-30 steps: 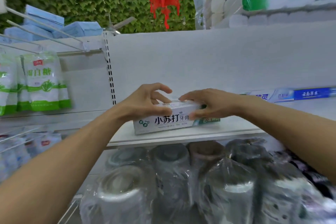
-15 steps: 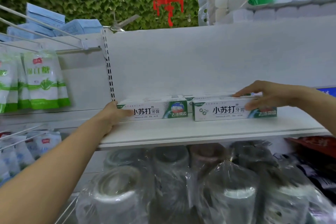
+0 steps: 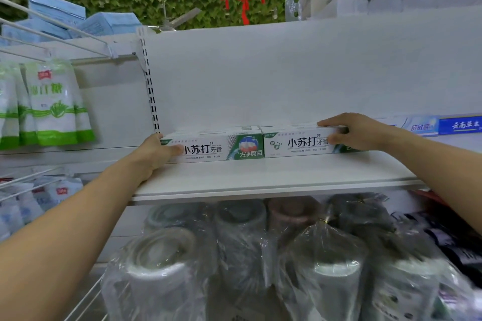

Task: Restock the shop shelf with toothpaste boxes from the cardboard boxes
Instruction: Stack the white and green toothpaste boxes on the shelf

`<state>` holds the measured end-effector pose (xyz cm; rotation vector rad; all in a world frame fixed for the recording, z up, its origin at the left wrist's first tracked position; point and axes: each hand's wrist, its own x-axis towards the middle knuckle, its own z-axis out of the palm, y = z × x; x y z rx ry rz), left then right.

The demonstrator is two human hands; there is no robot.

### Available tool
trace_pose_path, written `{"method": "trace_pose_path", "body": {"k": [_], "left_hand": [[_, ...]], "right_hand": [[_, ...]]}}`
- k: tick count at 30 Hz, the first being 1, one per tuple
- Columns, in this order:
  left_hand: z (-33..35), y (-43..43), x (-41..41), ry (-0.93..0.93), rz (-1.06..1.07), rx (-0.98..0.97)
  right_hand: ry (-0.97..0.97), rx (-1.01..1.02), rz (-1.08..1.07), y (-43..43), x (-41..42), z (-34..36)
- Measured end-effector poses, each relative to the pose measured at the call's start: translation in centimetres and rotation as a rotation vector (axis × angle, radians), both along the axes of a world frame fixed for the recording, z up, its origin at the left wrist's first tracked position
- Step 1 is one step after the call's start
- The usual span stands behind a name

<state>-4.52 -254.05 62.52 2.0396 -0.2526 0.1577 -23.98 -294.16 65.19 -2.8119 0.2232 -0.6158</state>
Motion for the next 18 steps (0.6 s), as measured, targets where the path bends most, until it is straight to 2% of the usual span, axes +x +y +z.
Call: {"method": "trace_pose_path", "body": {"k": [7, 10, 14, 18], "left_hand": [[0.4, -0.4, -1.4, -0.044, 0.036, 0.099], [0.8, -0.7, -2.6, -0.087, 0.059, 0.188], [1.3, -0.1, -5.4, -0.291, 0.153, 0.312], [1.1, 1.1, -9.0, -0.472, 0.128, 0.316]], "right_hand": [[0.021, -0.063, -0.058, 0.9, 0.1, -0.4], [0.041, -0.145, -0.161, 2.0, -0.3, -0.3], [-0.076, -0.258, -0.261, 4.6, -1.8, -1.2], [-0.146, -0.194, -0.230, 8.6, -4.1, -2.0]]}}
